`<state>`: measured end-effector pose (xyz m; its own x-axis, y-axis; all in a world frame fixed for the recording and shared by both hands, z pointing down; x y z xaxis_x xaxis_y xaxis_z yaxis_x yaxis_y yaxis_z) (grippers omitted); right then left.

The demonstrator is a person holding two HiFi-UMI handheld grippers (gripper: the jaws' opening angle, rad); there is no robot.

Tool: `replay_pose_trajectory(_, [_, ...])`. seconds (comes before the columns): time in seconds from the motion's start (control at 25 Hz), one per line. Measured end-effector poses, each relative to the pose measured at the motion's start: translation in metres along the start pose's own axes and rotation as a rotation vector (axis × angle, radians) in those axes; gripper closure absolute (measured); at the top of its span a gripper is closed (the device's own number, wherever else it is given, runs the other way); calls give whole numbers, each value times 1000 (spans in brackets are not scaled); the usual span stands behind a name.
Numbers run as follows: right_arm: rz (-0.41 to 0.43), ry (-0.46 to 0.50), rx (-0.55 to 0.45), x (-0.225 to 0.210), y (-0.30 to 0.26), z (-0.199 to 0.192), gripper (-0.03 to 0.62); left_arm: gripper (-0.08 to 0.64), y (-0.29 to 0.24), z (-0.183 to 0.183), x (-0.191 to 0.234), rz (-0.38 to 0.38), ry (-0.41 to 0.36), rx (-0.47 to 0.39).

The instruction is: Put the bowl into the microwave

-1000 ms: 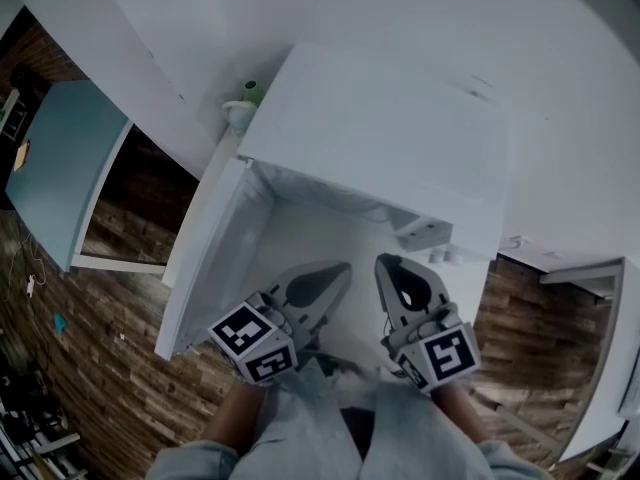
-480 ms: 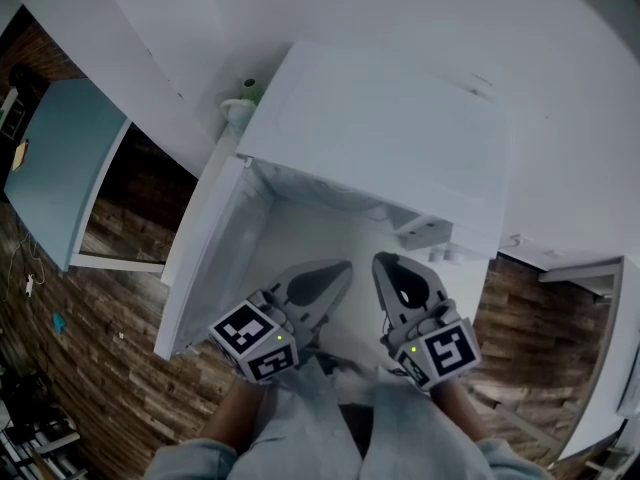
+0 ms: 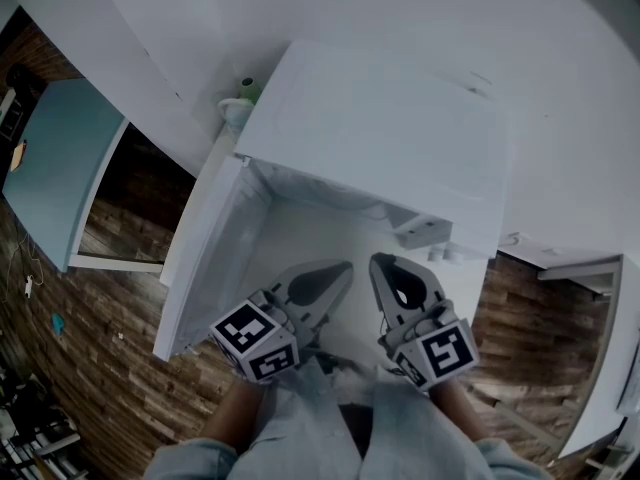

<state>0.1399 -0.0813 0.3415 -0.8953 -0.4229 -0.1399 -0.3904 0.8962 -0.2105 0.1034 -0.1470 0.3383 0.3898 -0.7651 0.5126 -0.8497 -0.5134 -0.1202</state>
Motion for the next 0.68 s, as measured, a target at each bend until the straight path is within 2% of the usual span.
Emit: replay_pose_trajectory(0.68, [7, 12, 29, 2, -1, -4, 591, 561, 0, -3, 2, 3, 17, 11])
Point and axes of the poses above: the fingertips, and each gripper's own axes: y backward along the fingers, x to its left, z out of its top, the point moved 3 cm from there along y, backward along the fingers, and after that the axes turned 1 degree about z, right-handed, at the moved point
